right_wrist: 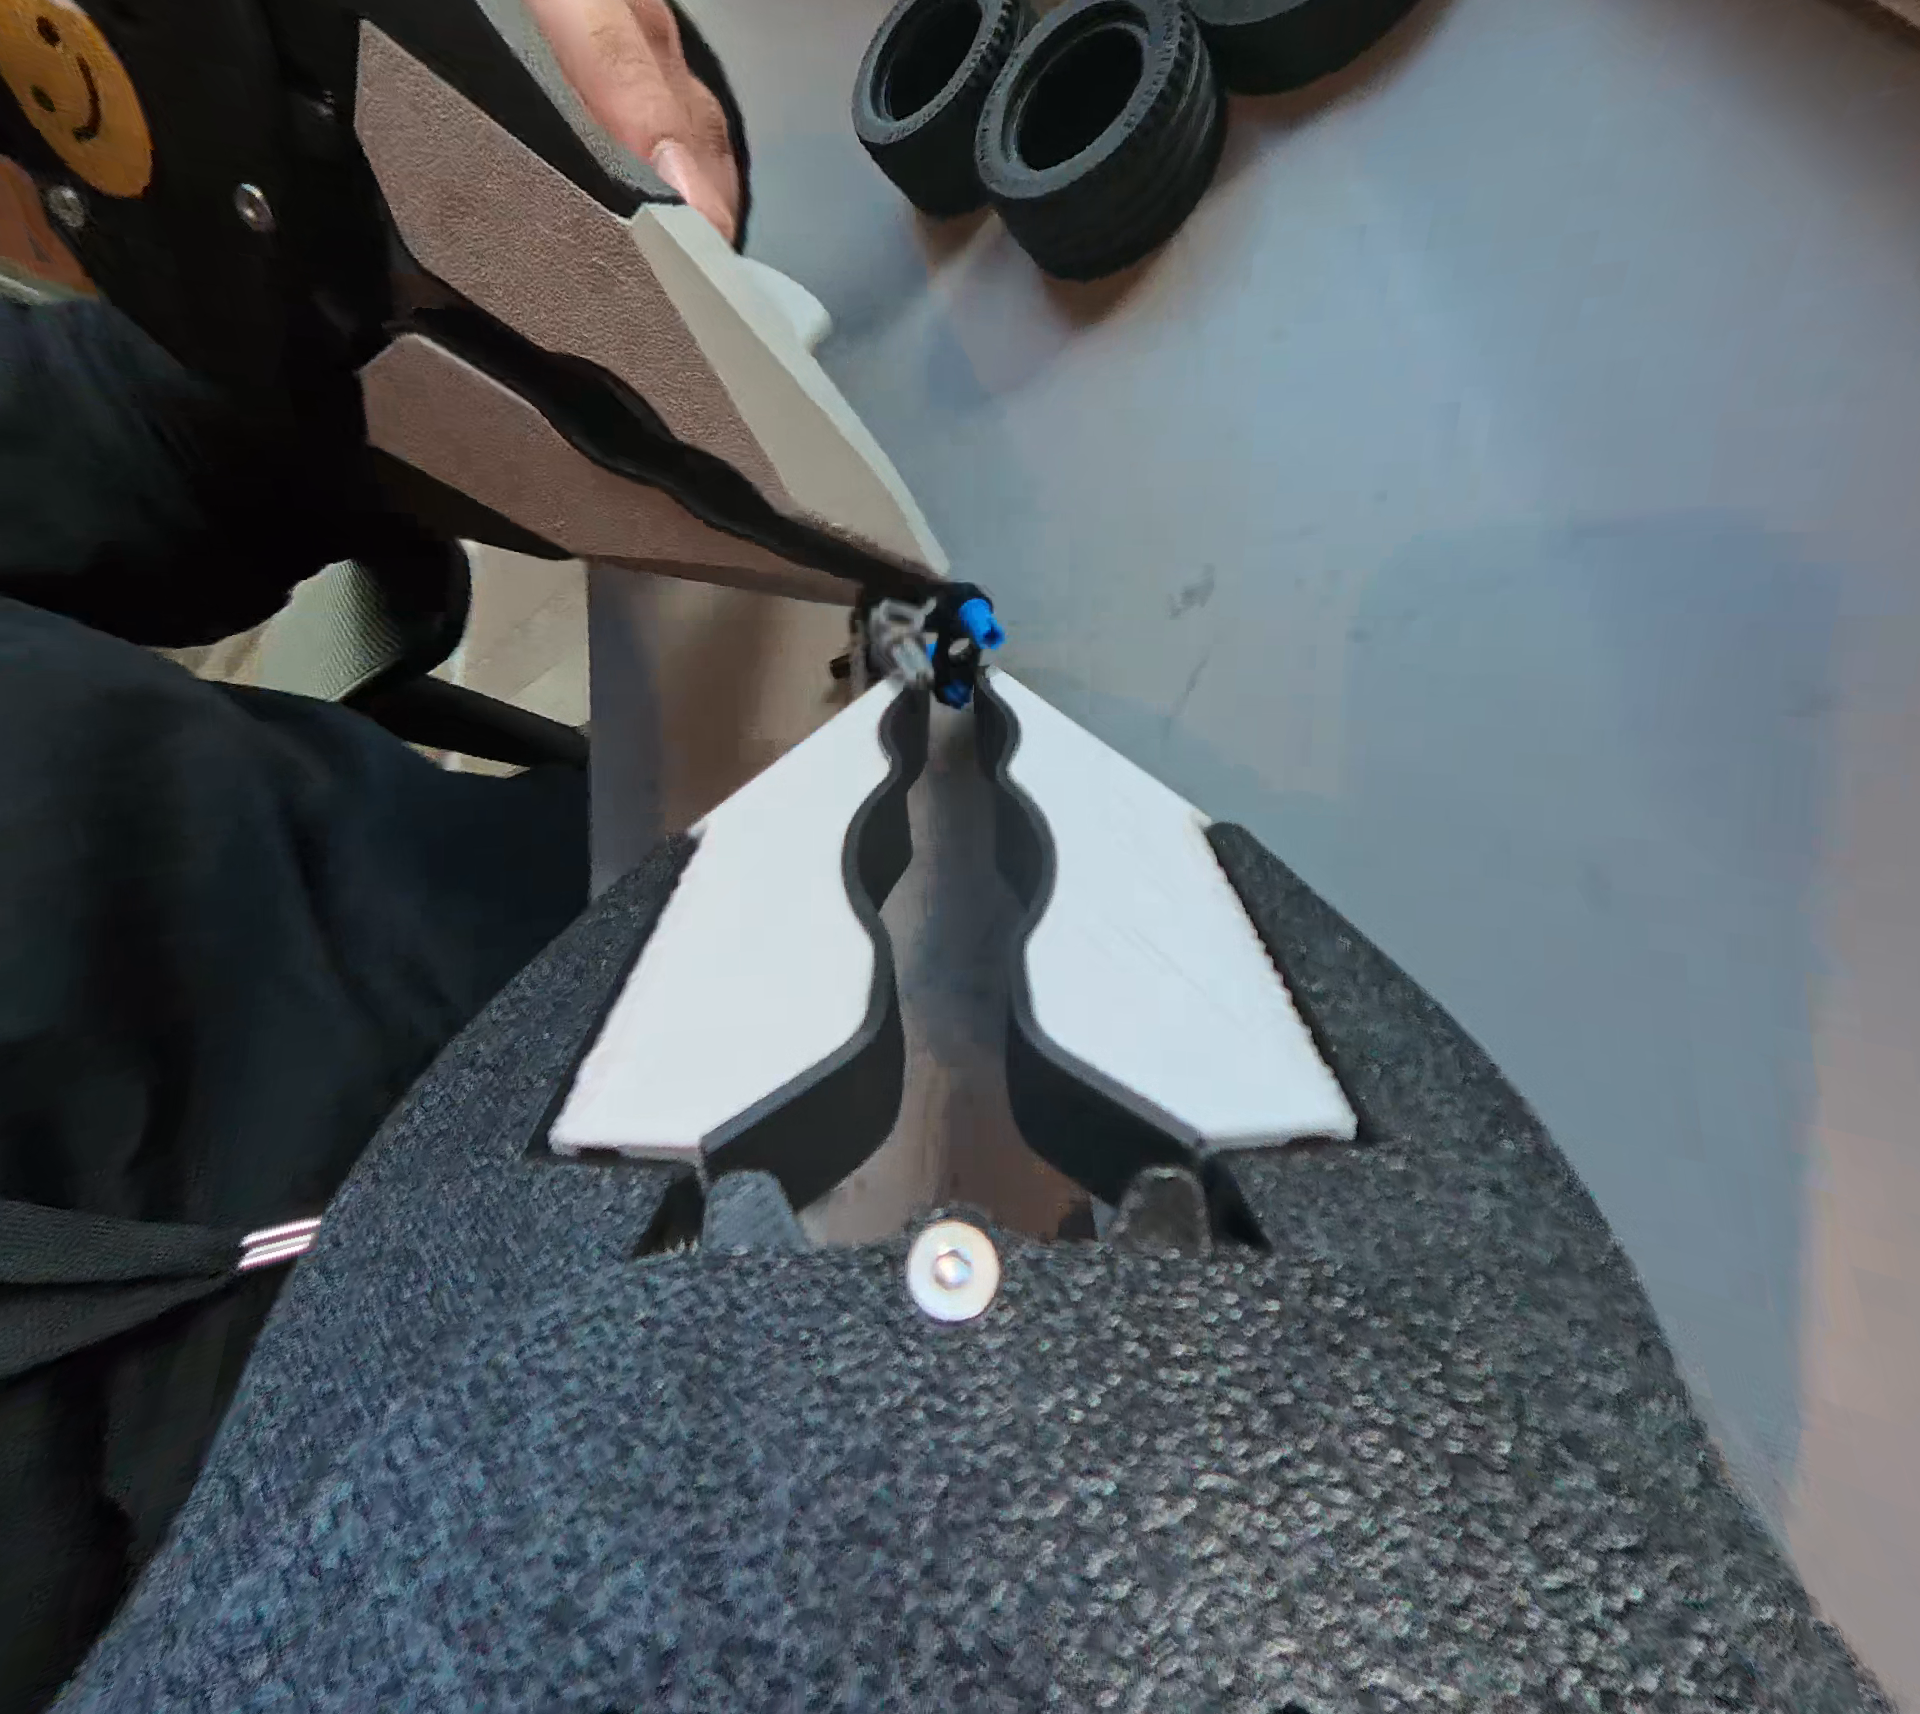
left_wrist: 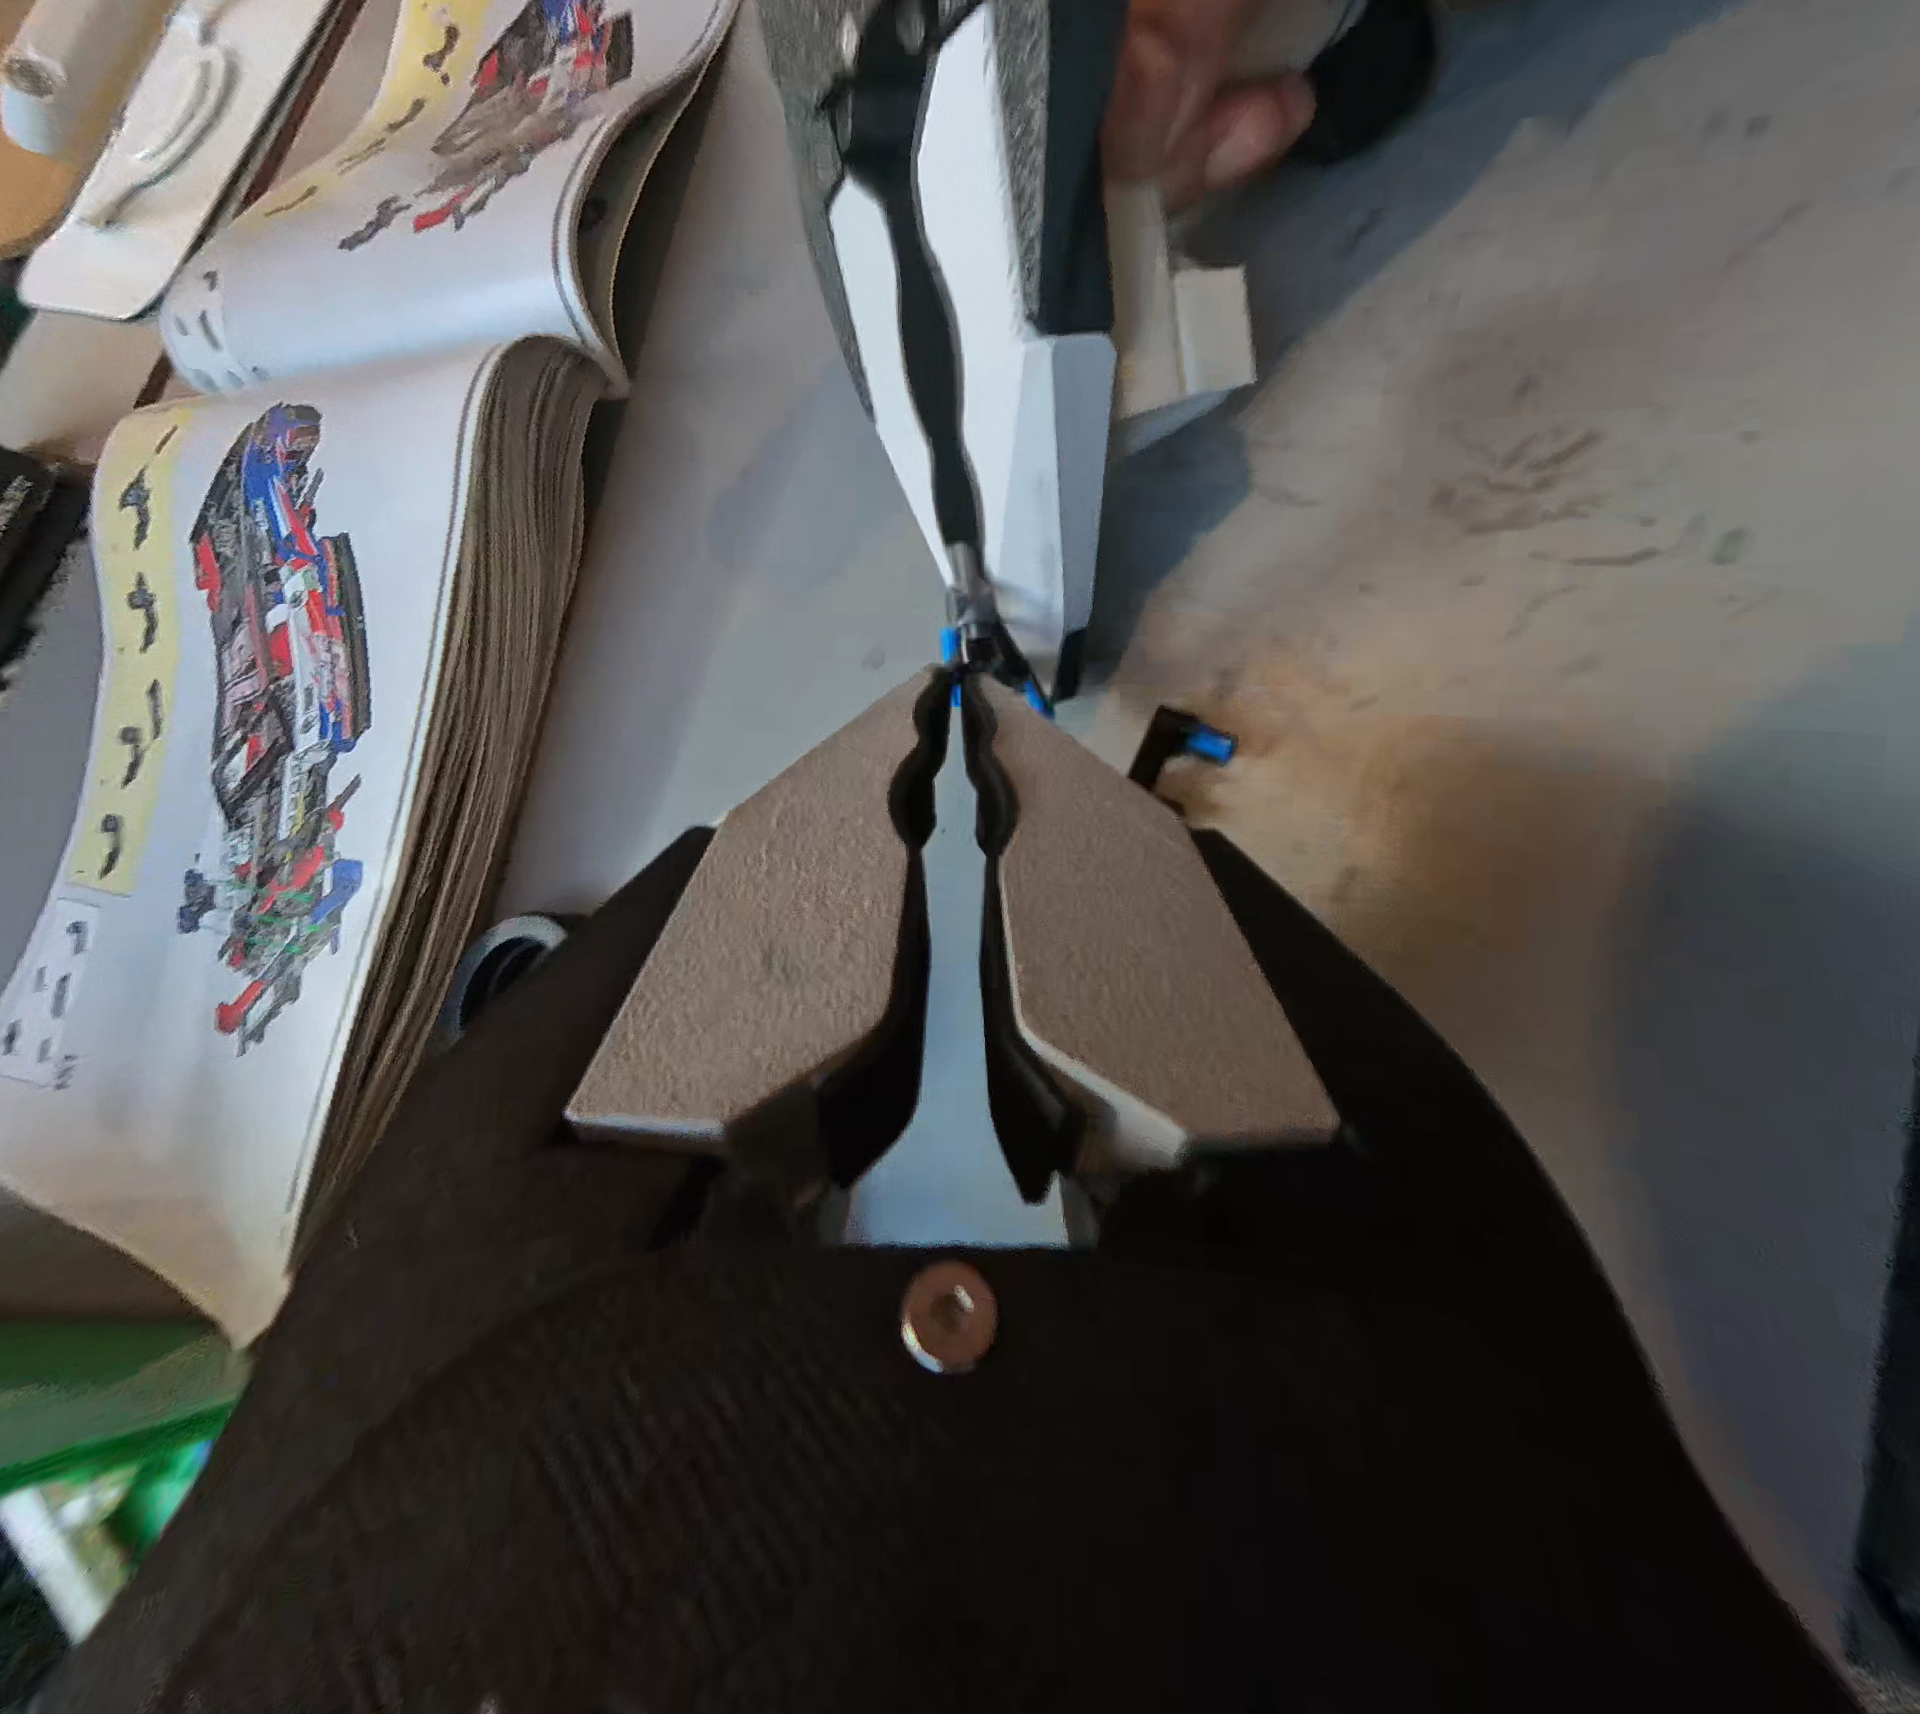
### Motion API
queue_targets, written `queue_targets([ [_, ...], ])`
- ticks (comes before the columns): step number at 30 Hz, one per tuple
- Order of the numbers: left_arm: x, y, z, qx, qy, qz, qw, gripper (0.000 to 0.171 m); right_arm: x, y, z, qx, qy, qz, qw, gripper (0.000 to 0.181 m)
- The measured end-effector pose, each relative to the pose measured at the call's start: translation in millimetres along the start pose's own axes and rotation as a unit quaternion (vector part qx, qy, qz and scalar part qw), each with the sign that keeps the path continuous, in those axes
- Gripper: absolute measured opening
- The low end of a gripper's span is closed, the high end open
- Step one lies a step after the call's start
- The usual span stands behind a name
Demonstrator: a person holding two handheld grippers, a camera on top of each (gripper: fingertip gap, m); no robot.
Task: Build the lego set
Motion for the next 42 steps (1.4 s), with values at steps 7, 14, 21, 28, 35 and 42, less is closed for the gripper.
queue_targets([
  [7,-7,13,3,0.079,0.092,0.080,0.989,0.019,-7,13,-3,0.029,-0.038,-0.097,0.994,0.007],
  [14,3,16,-9,0.163,0.177,0.218,0.946,0.018,-20,23,-8,0.063,0.006,-0.139,0.988,0.007],
  [21,2,23,-18,0.189,0.197,0.219,0.937,0.016,-27,28,-8,0.078,0.060,-0.138,0.985,0.007],
  [28,3,19,-16,0.196,0.257,0.229,0.918,0.006,-26,26,-10,0.091,0.117,-0.081,0.986,0.007],
  [35,-23,19,4,0.178,0.295,0.048,0.938,0.006,7,25,-19,0.116,0.114,0.130,0.978,0.020],
  [42,-29,10,15,0.074,0.218,-0.083,0.970,0.006,-3,26,-24,0.171,0.175,0.237,0.940,0.039],
])
Point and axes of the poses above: each gripper's, where its closed fingertips meet, y back along the fingers, z out of its underside, x = y × z across the jaws, the point moved 4 cm from there along y, back along the fingers, and after that the axes turned 12 degrees about z, right-handed, at the moved point
